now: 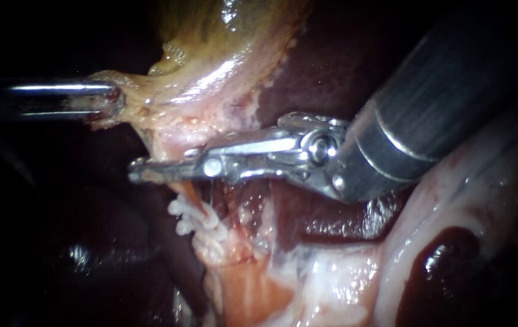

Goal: Going back third clip left tube

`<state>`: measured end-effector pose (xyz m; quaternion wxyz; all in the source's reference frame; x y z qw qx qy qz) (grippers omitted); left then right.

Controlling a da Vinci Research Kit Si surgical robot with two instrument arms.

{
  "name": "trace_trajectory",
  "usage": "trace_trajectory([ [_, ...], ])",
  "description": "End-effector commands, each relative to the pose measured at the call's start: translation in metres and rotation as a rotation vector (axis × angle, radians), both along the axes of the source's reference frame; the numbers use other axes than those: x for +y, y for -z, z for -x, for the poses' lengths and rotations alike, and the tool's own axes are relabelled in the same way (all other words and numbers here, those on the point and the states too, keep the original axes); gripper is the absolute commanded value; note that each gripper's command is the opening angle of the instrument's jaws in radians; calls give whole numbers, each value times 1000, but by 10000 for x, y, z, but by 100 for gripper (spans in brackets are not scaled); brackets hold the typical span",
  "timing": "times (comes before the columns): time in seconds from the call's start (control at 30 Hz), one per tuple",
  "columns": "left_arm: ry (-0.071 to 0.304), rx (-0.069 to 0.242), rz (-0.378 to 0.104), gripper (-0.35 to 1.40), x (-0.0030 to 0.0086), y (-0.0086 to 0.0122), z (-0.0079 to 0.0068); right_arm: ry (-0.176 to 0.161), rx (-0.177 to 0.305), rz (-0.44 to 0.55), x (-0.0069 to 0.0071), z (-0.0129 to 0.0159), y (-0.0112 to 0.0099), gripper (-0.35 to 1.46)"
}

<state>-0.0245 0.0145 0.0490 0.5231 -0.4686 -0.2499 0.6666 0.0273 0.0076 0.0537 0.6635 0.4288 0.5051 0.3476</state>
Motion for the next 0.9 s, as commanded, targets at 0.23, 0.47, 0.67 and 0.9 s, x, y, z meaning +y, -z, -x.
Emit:
trace_trajectory([
  [0.23, 1, 1, 0, -35, -1, 2, 0, 8, 19, 138, 2, -6, -19, 44],
  [0.47, 2, 2, 0, -35, -2, 3, 1, -8, -5, 325, 3, 14, -62, 50],
  [0.67, 3, 2, 1, -35, -3, 3, 2, 23, 15, 536, -11, 75, -66, 50],
  [0.9, 3, 3, 1, -35, -3, 3, 3, 89, 84, 710, -27, 170, -39, 50],
])
